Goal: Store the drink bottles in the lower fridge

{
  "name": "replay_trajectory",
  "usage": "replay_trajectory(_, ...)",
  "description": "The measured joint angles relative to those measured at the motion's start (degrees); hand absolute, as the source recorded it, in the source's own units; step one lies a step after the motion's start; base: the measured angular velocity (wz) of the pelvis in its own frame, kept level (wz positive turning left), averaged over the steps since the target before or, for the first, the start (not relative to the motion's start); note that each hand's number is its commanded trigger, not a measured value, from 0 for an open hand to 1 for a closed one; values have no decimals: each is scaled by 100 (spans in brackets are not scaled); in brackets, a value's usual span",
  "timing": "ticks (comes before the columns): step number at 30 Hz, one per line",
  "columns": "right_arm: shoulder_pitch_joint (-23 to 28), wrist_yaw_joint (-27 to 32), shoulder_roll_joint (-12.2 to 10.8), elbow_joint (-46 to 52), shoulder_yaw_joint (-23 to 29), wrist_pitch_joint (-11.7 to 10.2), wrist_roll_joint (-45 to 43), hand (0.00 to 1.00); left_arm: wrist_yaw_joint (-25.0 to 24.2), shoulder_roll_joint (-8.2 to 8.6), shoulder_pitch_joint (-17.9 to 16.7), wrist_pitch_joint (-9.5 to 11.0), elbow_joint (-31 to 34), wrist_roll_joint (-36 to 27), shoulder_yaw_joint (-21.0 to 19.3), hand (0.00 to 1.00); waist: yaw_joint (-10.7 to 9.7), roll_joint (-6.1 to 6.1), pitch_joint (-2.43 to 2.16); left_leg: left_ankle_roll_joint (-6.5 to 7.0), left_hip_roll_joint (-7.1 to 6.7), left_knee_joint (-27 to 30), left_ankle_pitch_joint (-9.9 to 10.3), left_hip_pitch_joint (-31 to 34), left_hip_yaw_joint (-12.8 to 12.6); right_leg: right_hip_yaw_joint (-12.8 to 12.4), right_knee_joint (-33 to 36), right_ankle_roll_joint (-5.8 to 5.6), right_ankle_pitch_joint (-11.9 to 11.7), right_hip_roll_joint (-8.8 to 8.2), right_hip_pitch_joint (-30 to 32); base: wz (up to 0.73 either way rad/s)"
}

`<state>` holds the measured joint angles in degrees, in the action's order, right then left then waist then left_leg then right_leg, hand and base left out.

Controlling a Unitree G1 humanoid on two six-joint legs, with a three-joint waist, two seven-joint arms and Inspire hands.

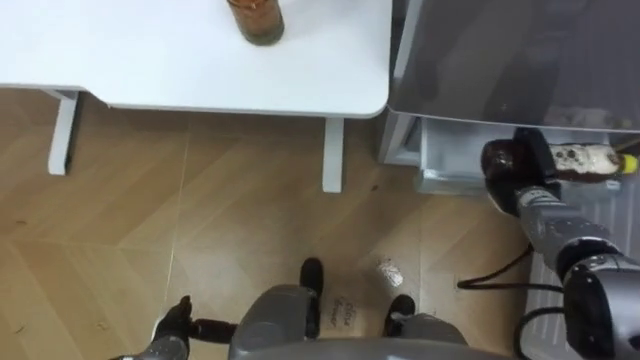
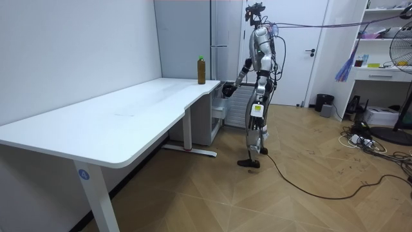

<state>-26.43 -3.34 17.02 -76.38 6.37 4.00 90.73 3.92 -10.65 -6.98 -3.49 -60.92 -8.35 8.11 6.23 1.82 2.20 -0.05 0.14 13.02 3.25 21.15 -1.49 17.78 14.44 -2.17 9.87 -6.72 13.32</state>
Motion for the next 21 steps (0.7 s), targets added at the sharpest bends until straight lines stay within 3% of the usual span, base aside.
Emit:
replay_trajectory(4, -377, 21, 176, -203, 4, 191, -146, 100, -69, -95, 65, 49, -46, -7, 125, 0, 70, -77, 68, 15, 3, -44, -108, 204, -56, -40, 194, 14, 6, -42, 336, -6)
replay_trajectory(7, -555, 25, 275, -218, 7, 193, -202, 100, -80, -148, 176, 98, -185, -5, 164, 0, 94, -135, 105, 35, -6, -26, -198, 464, -70, -33, 360, 37, 16, -83, 643, 3)
replay_trajectory(13, -617, 30, 402, -241, 13, 192, -241, 100, -166, -164, 217, 101, -214, 1, 163, 0, 212, -194, 140, 88, -17, 28, -258, 678, -141, -33, 449, 28, 26, -117, 853, 4)
replay_trajectory(21, -990, 27, 409, -275, 21, 222, -690, 100, -202, -175, 221, 101, -212, 55, 165, 0, 248, -193, 140, 97, -55, 59, -342, 959, -138, -26, 759, 54, 102, -208, 1245, 3)
